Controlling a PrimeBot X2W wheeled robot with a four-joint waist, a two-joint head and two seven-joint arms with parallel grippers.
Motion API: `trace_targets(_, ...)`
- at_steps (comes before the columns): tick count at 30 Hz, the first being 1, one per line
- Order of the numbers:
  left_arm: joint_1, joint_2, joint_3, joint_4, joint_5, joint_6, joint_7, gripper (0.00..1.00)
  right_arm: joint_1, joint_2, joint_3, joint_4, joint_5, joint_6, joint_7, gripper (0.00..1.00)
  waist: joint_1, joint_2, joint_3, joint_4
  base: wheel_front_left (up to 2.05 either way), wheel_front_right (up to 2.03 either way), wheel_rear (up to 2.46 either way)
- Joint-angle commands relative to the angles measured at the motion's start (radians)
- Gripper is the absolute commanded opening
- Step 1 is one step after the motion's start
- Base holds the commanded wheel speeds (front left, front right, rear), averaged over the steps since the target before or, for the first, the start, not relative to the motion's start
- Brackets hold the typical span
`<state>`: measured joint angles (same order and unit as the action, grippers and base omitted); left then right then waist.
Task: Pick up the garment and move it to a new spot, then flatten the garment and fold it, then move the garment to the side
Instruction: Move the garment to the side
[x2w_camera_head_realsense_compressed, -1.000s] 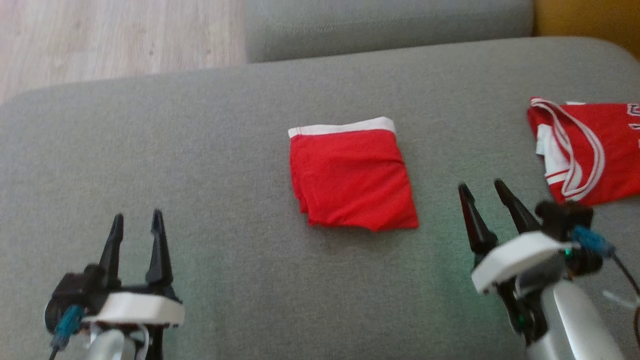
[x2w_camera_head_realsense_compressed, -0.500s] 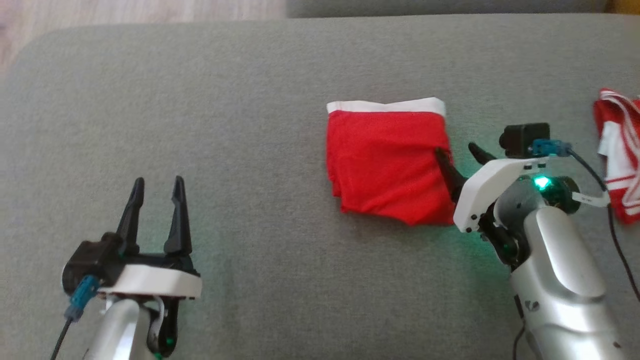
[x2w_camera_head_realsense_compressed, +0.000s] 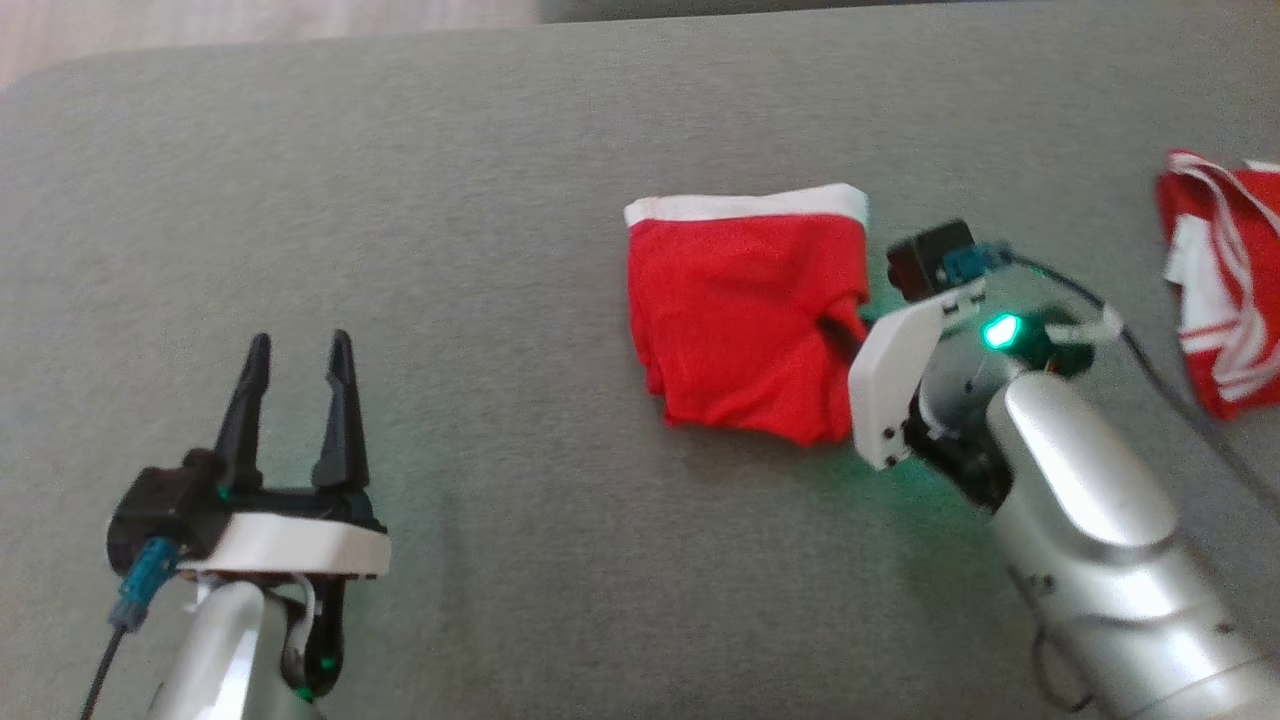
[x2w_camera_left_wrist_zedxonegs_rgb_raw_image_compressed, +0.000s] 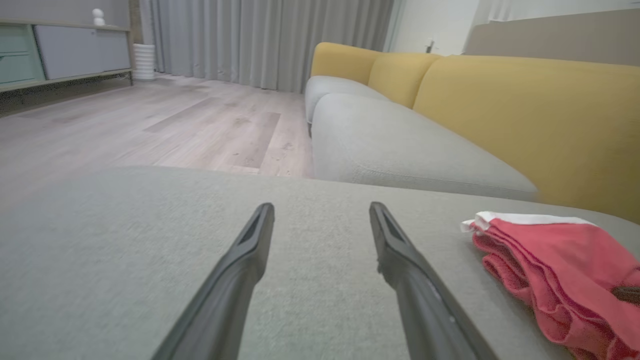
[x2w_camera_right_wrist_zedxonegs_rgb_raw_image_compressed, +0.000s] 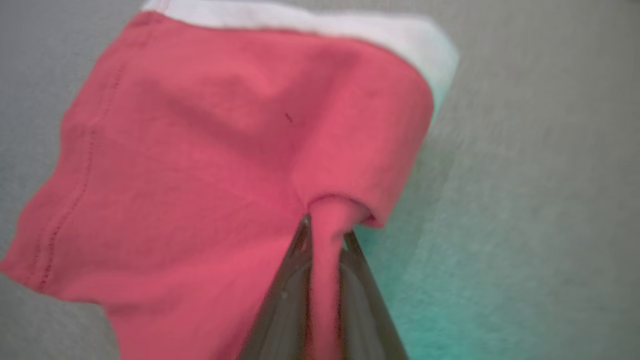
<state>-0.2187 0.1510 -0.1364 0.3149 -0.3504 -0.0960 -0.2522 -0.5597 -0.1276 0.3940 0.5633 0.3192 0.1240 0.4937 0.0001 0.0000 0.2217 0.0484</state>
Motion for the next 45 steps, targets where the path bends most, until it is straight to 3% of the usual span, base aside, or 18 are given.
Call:
trace_targets(1, -0.022, 0.025, 0.045, -0.043, 0.007, 0.005, -0.009, 1.00, -0.066, -0.048, 0.066, -0.081, 0.012, 0.007, 0.022, 0.00, -0.0001, 0.0000, 0.003, -0.057, 0.00, 0.00, 0.00)
trace_targets(8, -0.021, 0.037, 0.069, -0.093, 0.012, 0.014, -0.009, 1.00, -0.193, -0.318, 0.262, -0.276, 0.061, 0.007, 0.079, 0.00, -0.0001, 0.0000, 0.032, -0.195, 0.00, 0.00, 0.00)
trace_targets(9, -0.021, 0.037, 0.069, -0.093, 0.012, 0.014, -0.009, 1.00, -0.193, -0.318, 0.262, -0.276, 0.061, 0.007, 0.079, 0.00, -0.0001, 0.0000, 0.032, -0.195, 0.00, 0.00, 0.00)
trace_targets(11, -0.029, 0.041, 0.066, -0.098, 0.013, 0.011, -0.009, 1.00, -0.228, -0.387, 0.301, -0.291, 0.072, 0.007, 0.067, 0.00, -0.0001, 0.0000, 0.049, -0.225, 0.00, 0.00, 0.00)
trace_targets(17, -0.058, 0.058, 0.047, -0.119, 0.025, 0.009, 0.004, 1.00, -0.309, -0.526, 0.313, -0.228, 0.112, 0.007, -0.010, 0.00, -0.0001, 0.0000, 0.114, -0.289, 0.00, 0.00, 0.00)
trace_targets(22, -0.075, 0.082, 0.040, -0.147, 0.035, 0.010, 0.026, 1.00, -0.349, -0.588, 0.272, -0.133, 0.076, 0.007, -0.101, 0.00, -0.0001, 0.0000, 0.161, -0.324, 0.00, 0.00, 0.00)
trace_targets(28, -0.089, 0.109, 0.030, -0.181, 0.042, 0.010, 0.059, 1.00, -0.341, -0.547, 0.155, 0.049, 0.055, 0.007, -0.192, 0.02, -0.0001, 0.0000, 0.201, -0.348, 0.00, 0.00, 0.00)
trace_targets(29, -0.091, 0.113, 0.030, -0.183, 0.042, 0.009, 0.062, 1.00, -0.340, -0.537, 0.143, 0.067, 0.042, 0.007, -0.208, 0.91, -0.0001, 0.0000, 0.203, -0.350, 0.00, 0.00, 0.00)
trace_targets(30, -0.092, 0.116, 0.029, -0.186, 0.041, 0.009, 0.064, 1.00, -0.339, -0.524, 0.123, 0.087, 0.029, 0.007, -0.224, 1.00, -0.0001, 0.0000, 0.205, -0.351, 0.00, 0.00, 0.00)
trace_targets(38, -0.076, 0.118, 0.025, -0.168, 0.037, 0.017, 0.060, 1.00, -0.304, -0.419, -0.016, 0.213, -0.028, 0.007, -0.284, 1.00, -0.0001, 0.0000, 0.156, -0.328, 0.00, 0.00, 0.00)
trace_targets(45, -0.008, 0.070, 0.034, -0.117, -0.011, 0.022, 0.023, 1.00, -0.190, -0.301, -0.070, 0.119, 0.001, 0.007, -0.393, 1.00, -0.0001, 0.0000, 0.018, -0.268, 0.00, 0.00, 0.00)
